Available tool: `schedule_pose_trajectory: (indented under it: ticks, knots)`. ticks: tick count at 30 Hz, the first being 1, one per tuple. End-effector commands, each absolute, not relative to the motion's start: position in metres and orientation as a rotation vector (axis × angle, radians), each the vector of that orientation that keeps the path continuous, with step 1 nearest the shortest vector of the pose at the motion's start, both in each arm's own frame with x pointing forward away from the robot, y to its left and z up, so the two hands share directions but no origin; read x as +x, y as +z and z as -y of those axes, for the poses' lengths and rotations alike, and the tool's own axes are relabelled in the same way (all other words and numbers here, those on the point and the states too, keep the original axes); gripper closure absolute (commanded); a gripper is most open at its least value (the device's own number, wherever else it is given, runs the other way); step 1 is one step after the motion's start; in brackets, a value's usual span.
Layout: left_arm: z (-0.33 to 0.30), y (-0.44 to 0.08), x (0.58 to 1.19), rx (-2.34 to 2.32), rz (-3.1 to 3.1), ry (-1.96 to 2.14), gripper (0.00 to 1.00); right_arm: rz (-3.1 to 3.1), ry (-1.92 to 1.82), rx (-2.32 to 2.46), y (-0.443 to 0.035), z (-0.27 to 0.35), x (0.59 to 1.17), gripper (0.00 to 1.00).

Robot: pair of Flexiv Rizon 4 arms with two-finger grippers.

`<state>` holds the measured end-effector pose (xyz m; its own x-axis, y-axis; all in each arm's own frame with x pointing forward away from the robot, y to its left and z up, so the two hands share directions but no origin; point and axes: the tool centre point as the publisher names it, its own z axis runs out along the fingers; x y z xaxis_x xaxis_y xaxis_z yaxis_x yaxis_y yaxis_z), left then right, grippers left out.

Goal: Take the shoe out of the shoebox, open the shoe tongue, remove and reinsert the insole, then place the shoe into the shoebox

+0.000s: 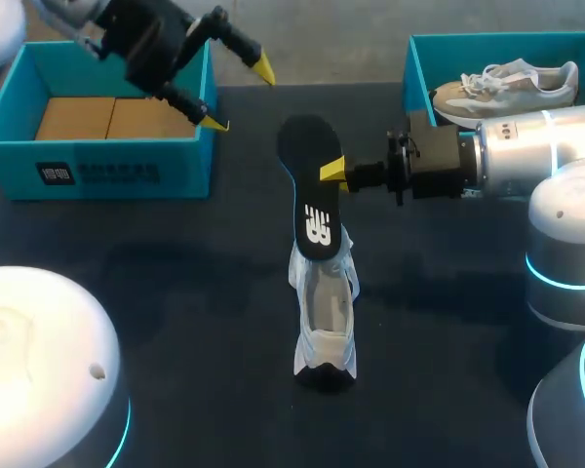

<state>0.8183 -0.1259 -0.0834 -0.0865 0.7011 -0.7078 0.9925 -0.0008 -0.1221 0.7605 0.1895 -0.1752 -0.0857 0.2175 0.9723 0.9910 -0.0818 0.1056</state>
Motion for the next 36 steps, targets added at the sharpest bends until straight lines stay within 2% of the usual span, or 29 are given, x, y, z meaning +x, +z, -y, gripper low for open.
schedule_pose_trajectory:
  ticks: [1,18,36]
  knots:
    - [0.143,-0.074,0.829,1.966,-1.96,-0.55,0.0,1.396,-1.242,-1.393,-0.175,-0.191,0.76,1.0]
    - [0.149,-0.078,0.84,1.97,-2.023,-0.603,0.0,1.396,-1.242,-1.393,-0.175,-0.191,0.76,1.0]
    - [0.191,-0.079,0.856,2.196,-2.21,-0.414,0.0,1.396,-1.242,-1.393,-0.175,-0.191,0.76,1.0]
